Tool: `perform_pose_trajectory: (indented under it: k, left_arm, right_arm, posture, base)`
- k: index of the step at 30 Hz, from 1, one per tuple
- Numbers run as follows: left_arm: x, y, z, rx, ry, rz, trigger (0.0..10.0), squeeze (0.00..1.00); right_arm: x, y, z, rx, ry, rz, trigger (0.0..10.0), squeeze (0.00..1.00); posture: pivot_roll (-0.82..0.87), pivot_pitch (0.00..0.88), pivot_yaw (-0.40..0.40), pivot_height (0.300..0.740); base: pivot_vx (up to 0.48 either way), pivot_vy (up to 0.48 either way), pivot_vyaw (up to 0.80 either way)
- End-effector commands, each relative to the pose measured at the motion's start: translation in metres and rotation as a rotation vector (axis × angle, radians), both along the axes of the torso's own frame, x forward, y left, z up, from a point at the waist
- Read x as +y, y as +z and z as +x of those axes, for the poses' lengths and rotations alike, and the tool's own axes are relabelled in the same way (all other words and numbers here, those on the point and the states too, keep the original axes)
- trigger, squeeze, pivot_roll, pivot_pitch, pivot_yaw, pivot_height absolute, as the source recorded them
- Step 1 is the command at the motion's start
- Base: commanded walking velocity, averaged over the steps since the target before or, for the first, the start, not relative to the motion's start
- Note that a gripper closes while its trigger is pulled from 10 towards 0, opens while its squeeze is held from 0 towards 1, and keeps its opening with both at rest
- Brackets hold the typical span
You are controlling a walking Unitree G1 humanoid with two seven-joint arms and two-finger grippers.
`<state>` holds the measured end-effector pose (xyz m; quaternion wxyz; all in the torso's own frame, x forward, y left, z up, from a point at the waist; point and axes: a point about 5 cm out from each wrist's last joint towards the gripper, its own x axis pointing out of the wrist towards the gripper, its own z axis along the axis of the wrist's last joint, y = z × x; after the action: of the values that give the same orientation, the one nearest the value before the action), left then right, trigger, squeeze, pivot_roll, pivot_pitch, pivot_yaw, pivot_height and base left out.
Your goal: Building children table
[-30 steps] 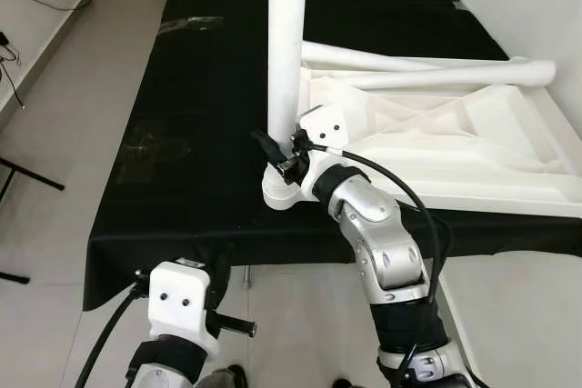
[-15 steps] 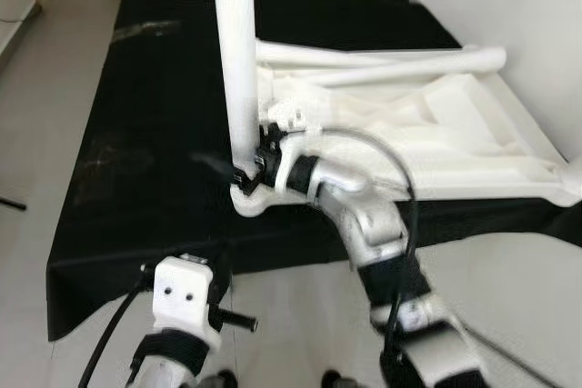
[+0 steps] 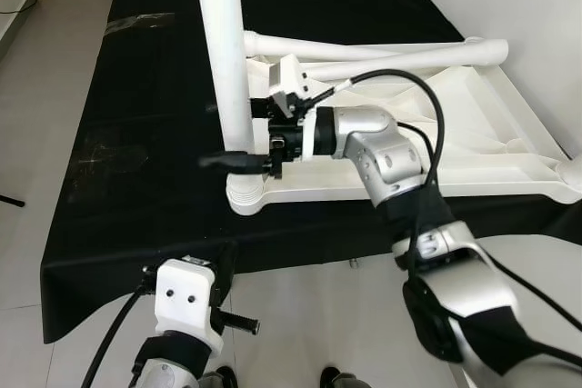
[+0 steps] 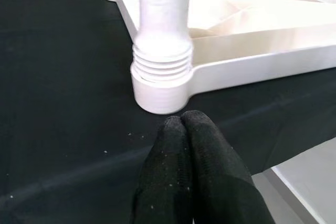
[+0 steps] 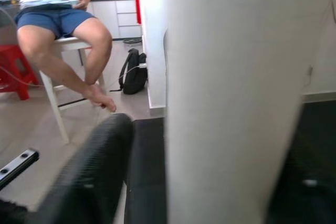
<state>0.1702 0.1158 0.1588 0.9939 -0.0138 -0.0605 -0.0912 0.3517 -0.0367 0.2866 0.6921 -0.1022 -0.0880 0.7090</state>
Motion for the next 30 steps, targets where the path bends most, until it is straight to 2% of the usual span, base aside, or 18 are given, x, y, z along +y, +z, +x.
perform_pose_trajectory:
  k: [1,10,11,12,14,15,16,17,18,19,20,21,22,24,25,28,29,30]
  left_arm:
    - [-0.002,-0.001,-0.003,0.009,0.000,0.005,10.0,0.00]
    - [-0.002,-0.001,-0.003,0.009,-0.006,0.001,10.0,0.00]
    - [-0.002,-0.001,-0.003,0.008,-0.005,0.001,10.0,0.00]
    - [-0.002,-0.001,-0.003,0.008,-0.005,0.001,10.0,0.00]
    - [-0.001,0.000,-0.004,0.007,-0.002,0.001,10.0,0.00]
    - [-0.001,0.000,-0.004,0.007,-0.002,0.001,10.0,0.00]
    - [-0.001,0.000,-0.004,0.007,-0.002,0.001,10.0,0.00]
    - [0.000,0.001,-0.004,0.006,-0.002,0.003,10.0,0.00]
    - [0.001,0.001,-0.003,0.005,-0.002,0.004,10.0,0.00]
    - [0.001,0.001,-0.003,0.005,-0.002,0.004,10.0,0.00]
    - [0.002,0.001,-0.003,0.005,-0.003,0.006,10.0,0.00]
    - [0.002,0.001,-0.002,0.004,-0.004,0.008,10.0,0.00]
    - [0.002,0.001,-0.002,0.004,-0.004,0.008,10.0,0.00]
    - [0.001,0.000,-0.001,0.005,-0.006,0.008,10.0,0.00]
    - [0.001,0.000,-0.001,0.005,-0.006,0.008,10.0,0.00]
    - [0.001,-0.001,0.000,0.005,-0.008,0.007,10.0,0.00]
    - [0.001,0.000,0.000,0.003,0.001,0.006,10.0,0.00]
    - [0.001,0.000,0.000,0.003,0.001,0.006,10.0,0.00]
  right_arm:
    - [0.004,-0.002,-0.003,0.004,0.062,-0.009,0.0,0.00]
    - [-0.001,-0.007,0.002,0.010,0.036,-0.004,0.0,0.00]
    - [-0.007,-0.010,0.007,0.017,-0.065,0.027,0.0,0.00]
    - [-0.007,-0.010,0.007,0.017,-0.065,0.027,0.0,0.00]
    - [-0.020,-0.028,0.017,0.083,-0.376,0.090,0.0,0.00]
    - [-0.020,-0.028,0.017,0.083,-0.376,0.090,0.0,0.00]
    - [-0.024,-0.042,0.017,0.128,-0.540,0.098,0.0,0.00]
    - [-0.022,-0.075,0.006,0.239,-0.789,0.097,0.0,0.00]
    - [-0.020,-0.096,-0.008,0.294,-0.950,0.078,0.0,0.00]
    - [-0.020,-0.096,-0.008,0.294,-0.950,0.078,0.0,0.00]
    - [-0.020,-0.107,-0.017,0.303,-1.082,0.076,0.0,0.00]
    - [-0.010,-0.110,-0.021,0.313,-1.101,0.081,0.0,0.00]
    - [-0.010,-0.110,-0.021,0.313,-1.101,0.081,0.0,0.00]
    - [0.007,-0.103,-0.016,0.283,-1.049,0.100,0.0,0.00]
    - [0.007,-0.103,-0.016,0.283,-1.049,0.100,0.0,0.00]
    - [0.021,-0.094,-0.009,0.260,-1.003,0.107,0.0,0.00]
    - [0.029,-0.084,-0.008,0.233,-0.971,0.102,10.0,0.00]
    - [0.029,-0.084,-0.008,0.233,-0.971,0.102,10.0,0.00]
  posture:
    - [0.01,0.240,-0.034,0.740]
    - [0.00,0.244,-0.033,0.740]
    - [0.00,0.250,-0.035,0.740]
    - [0.00,0.250,-0.035,0.740]
    - [0.01,0.260,-0.038,0.740]
    - [0.01,0.260,-0.038,0.740]
    - [0.01,0.260,-0.038,0.740]
    - [0.00,0.273,-0.038,0.740]
    - [-0.01,0.276,-0.028,0.740]
    - [-0.01,0.276,-0.028,0.740]
    - [-0.01,0.273,-0.024,0.740]
    - [-0.01,0.260,-0.021,0.740]
    - [-0.01,0.260,-0.021,0.740]
    - [0.00,0.252,-0.024,0.740]
    - [0.00,0.252,-0.024,0.740]
    - [0.00,0.243,-0.030,0.740]
    - [0.01,0.243,-0.038,0.740]
    - [0.01,0.243,-0.038,0.740]
  base:
    - [0.000,0.000,0.00]
    - [0.000,0.000,0.00]
    - [0.000,0.000,0.00]
    - [0.000,0.000,0.00]
    - [0.000,0.000,0.00]
    - [0.000,0.000,0.00]
    - [0.000,0.000,0.00]
    - [0.000,0.000,0.00]
    - [0.000,0.000,0.00]
    - [0.000,0.000,0.00]
    - [0.000,0.000,0.00]
    - [0.000,0.000,0.00]
    - [0.000,0.000,0.00]
    - [0.000,0.000,0.00]
    - [0.000,0.000,0.00]
    - [0.000,0.000,0.00]
    - [0.000,0.000,0.00]
    - [0.000,0.000,0.00]
